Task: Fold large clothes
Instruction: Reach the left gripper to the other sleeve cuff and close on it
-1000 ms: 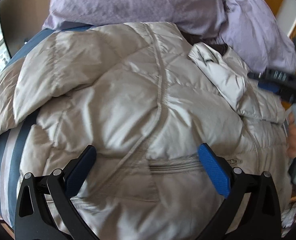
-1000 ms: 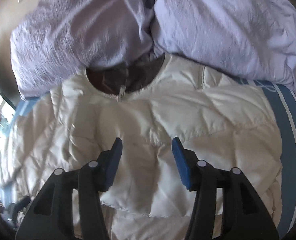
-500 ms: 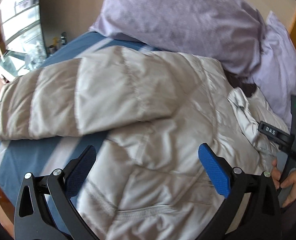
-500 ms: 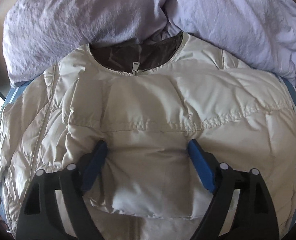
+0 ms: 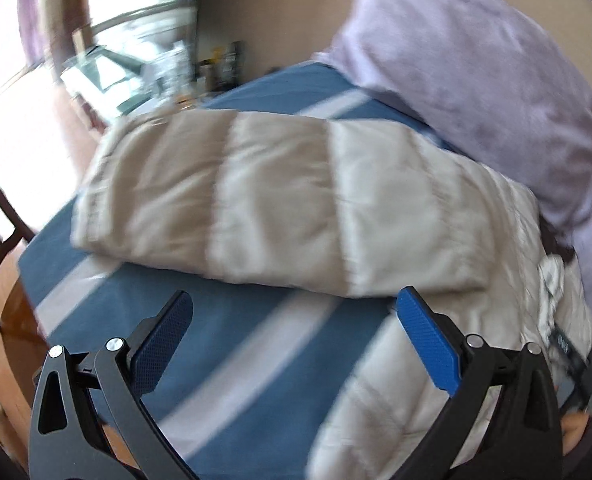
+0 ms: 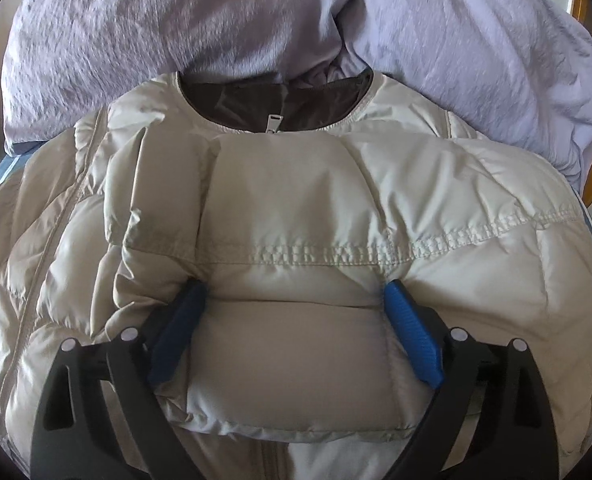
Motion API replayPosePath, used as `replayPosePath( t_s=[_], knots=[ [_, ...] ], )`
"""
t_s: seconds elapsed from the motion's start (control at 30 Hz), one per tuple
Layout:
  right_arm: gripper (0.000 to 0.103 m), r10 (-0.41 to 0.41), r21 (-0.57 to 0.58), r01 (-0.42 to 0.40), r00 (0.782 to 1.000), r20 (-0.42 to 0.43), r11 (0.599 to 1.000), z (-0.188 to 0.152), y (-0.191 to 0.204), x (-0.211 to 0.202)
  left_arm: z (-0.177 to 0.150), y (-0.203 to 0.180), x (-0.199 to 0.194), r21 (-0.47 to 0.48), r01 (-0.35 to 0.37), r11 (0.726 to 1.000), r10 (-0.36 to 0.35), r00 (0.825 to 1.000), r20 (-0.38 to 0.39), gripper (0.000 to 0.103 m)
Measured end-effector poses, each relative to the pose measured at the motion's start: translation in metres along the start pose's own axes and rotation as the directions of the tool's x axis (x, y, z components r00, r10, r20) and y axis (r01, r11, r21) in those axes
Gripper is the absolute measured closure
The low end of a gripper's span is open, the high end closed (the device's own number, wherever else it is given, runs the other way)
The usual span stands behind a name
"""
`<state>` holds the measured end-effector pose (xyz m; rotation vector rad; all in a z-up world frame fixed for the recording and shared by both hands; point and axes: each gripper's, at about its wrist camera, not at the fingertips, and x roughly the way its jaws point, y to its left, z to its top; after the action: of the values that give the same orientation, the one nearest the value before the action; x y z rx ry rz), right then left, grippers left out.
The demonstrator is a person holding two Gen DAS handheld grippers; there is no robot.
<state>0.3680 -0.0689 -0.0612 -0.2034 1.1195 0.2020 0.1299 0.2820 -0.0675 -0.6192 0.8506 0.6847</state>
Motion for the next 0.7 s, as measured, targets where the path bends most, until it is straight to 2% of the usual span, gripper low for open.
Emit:
replayPosePath(
  t_s=[0.13, 0.33, 0.43, 0.57, 0.7],
  knots=[
    [0.011, 0.006, 0.003, -0.006, 1.000, 0.011, 1.000, -0.001, -0.001, -0.001, 0.013, 0.047, -0.002, -0.114, -0.065, 0.991, 0.066, 0.998, 0.004, 0.001],
    [0.011, 0.012, 0.006, -0.012, 1.000, 0.015, 1.000, -0.001, -0.001, -0.001, 0.032, 0.109, 0.006, -0.254, -0.136, 0.958, 0.134, 0.991, -0.027, 0.012],
    [0.011, 0.013, 0.007, -0.013, 1.000, 0.016, 1.000, -0.002, -0.001, -0.002, 0.035, 0.128, 0.016, -0.328, -0.117, 0.937, 0.104, 0.993, -0.056, 0.019],
    [0.011, 0.014, 0.007, -0.015, 1.000, 0.016, 1.000, -0.002, 0.000, -0.003, 0.033, 0.136, 0.025, -0.371, -0.104, 0.923, 0.077, 0.993, -0.086, 0.022],
    [0.011, 0.018, 0.005, -0.018, 1.000, 0.016, 1.000, -0.001, 0.000, -0.002, 0.036, 0.137, 0.027, -0.370, -0.127, 0.920, 0.114, 0.992, -0.058, 0.024]
  ],
)
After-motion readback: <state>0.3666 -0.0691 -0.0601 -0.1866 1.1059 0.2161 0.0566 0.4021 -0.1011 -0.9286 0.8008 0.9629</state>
